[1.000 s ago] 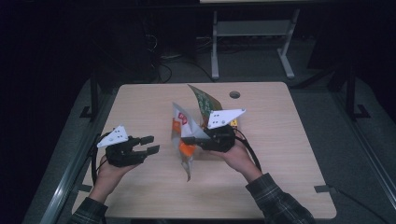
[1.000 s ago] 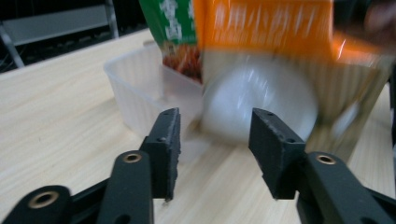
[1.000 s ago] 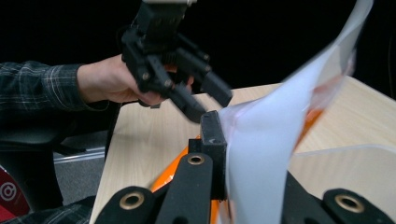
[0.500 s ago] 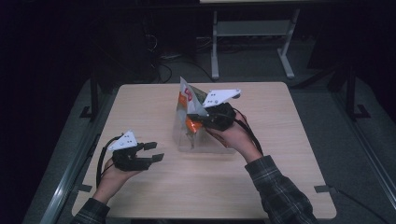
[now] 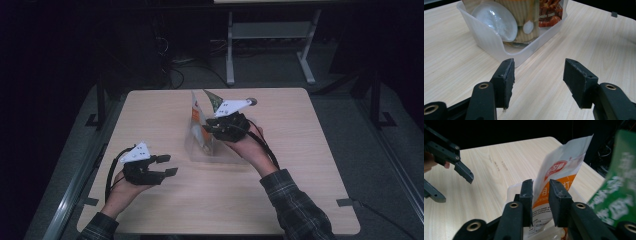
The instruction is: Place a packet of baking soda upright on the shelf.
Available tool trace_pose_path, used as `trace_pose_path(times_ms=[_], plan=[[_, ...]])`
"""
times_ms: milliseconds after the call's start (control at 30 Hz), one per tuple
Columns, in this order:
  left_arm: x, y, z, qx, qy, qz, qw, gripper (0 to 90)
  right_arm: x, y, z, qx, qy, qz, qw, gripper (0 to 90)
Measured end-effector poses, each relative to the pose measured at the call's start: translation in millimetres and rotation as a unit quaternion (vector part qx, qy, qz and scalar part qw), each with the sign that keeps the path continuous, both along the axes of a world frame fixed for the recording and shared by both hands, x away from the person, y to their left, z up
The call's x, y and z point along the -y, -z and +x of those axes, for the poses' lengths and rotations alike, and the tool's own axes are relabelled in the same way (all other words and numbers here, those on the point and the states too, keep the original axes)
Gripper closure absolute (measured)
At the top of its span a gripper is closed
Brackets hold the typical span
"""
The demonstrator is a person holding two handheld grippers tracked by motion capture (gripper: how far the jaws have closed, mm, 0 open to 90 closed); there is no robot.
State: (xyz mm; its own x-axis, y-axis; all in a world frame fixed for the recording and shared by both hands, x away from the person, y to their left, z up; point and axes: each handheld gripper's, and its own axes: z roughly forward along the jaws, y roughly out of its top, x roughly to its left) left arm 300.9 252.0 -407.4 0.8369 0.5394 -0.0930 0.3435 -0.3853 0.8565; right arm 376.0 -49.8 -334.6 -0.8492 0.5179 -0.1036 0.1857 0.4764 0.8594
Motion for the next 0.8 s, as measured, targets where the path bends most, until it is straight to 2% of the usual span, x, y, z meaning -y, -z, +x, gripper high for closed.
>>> trace_pose_path(times_ms=[167, 267, 367, 500, 667, 733, 800], plan=[[5.2, 2.4, -0.8, -0.008, 0.009, 0.003, 0.9999, 38.5, 12.8, -0.8, -10.2, -0.010, -0.001, 0.011, 0.9999, 64.4], [8.5, 3.0, -1.3, -0.009, 0.023, 0.017, 0.9996, 37.0, 20.9, 2.6, -20.3, -0.022, -0.002, 0.023, 0.9995, 61.9], [14.1, 4.5, -3.4, -0.014, 0.028, 0.017, 0.9994, 36.0, 29.0, 8.1, -29.4, -0.031, -0.013, 0.029, 0.9990, 60.7], [19.7, 6.6, -5.5, -0.021, 0.047, 0.024, 0.9984, 34.6, 38.4, 17.9, -42.1, -0.057, -0.030, 0.031, 0.9974, 57.3], [26.2, 10.5, -8.5, -0.033, 0.082, 0.053, 0.9947, 33.7, 49.6, 34.8, -53.7, -0.084, -0.051, 0.009, 0.9951, 51.9], [29.8, 12.9, -10.8, -0.040, 0.093, 0.064, 0.9928, 33.1, 51.7, 44.8, -57.6, -0.101, -0.060, -0.020, 0.9928, 47.6], [32.6, 15.0, -12.8, -0.045, 0.103, 0.073, 0.9910, 32.7, 53.5, 58.0, -60.6, -0.111, -0.075, -0.062, 0.9891, 45.6]])
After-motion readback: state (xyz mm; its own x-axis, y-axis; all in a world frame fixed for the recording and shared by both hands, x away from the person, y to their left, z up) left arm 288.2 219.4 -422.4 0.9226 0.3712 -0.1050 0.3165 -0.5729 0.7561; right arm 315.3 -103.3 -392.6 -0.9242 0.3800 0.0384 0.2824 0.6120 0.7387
